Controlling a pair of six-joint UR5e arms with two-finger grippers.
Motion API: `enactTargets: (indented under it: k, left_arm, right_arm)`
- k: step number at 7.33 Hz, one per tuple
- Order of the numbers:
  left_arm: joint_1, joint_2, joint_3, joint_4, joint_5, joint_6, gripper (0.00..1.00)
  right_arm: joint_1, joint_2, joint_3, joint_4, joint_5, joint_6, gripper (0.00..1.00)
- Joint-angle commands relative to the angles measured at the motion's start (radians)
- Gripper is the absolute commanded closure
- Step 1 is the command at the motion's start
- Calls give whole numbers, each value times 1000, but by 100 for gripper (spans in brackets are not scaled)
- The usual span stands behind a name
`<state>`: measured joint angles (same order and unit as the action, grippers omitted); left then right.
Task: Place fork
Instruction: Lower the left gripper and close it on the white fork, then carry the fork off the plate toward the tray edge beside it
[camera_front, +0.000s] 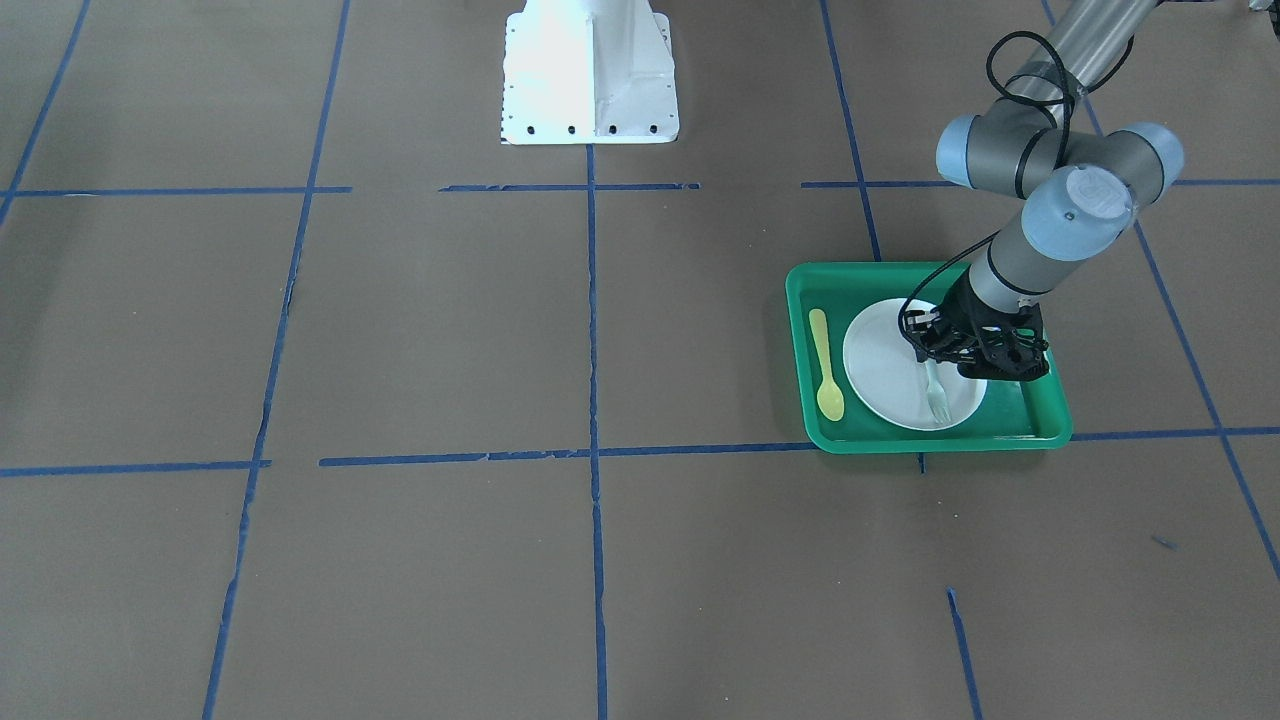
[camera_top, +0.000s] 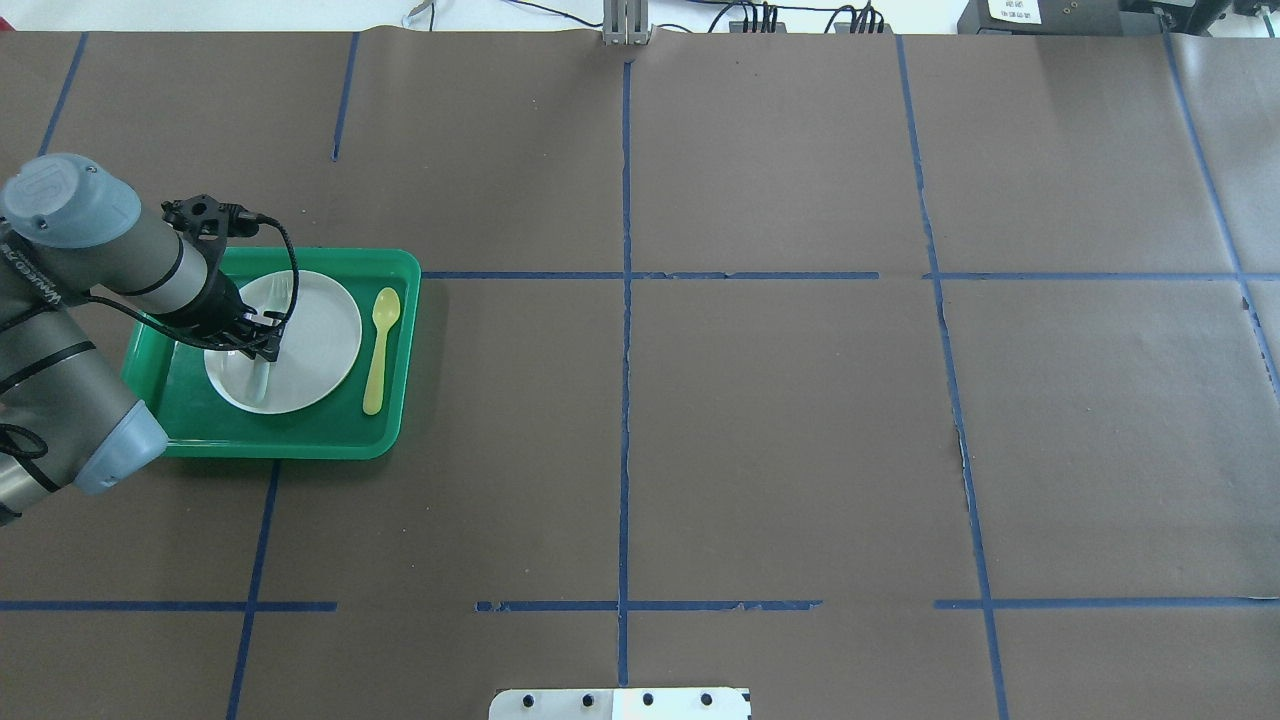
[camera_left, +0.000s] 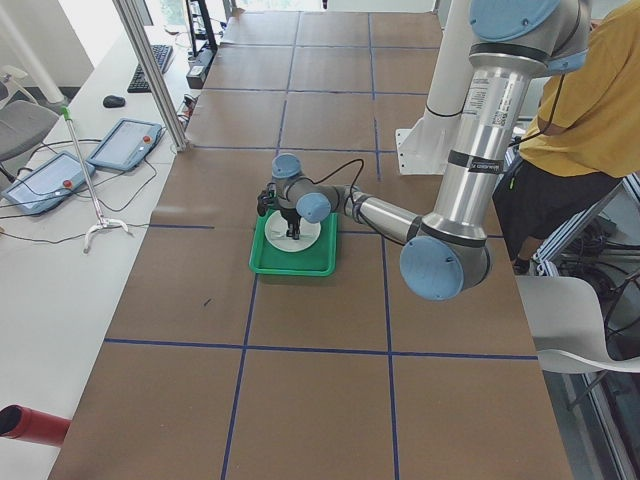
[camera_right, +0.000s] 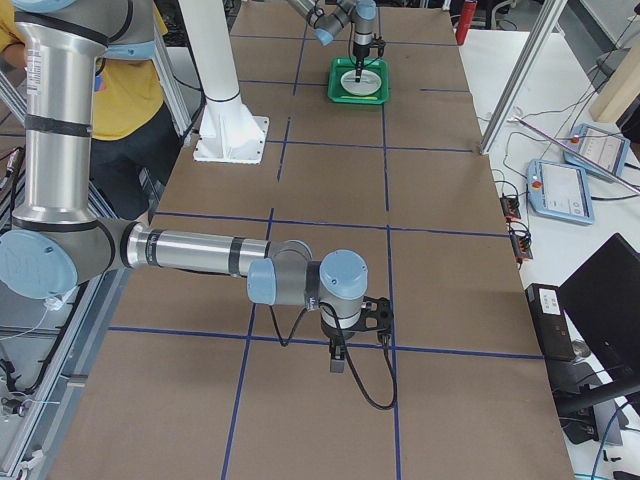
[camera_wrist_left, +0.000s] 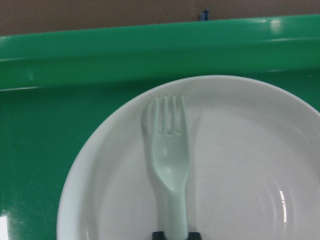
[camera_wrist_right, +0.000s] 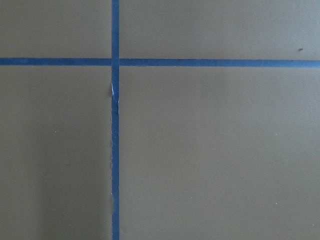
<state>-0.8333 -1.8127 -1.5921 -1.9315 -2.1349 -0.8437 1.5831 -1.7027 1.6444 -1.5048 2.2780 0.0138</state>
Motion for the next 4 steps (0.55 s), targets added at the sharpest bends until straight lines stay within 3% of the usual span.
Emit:
enactTargets:
  k: [1, 4]
  left_arm:
    - [-50, 9, -56, 11, -10, 2, 100]
    - [-137, 143, -85, 31, -16, 216, 100]
  right_arm:
    - [0, 0, 0, 2, 0, 0, 0]
    - [0, 0, 0, 0, 0, 0, 0]
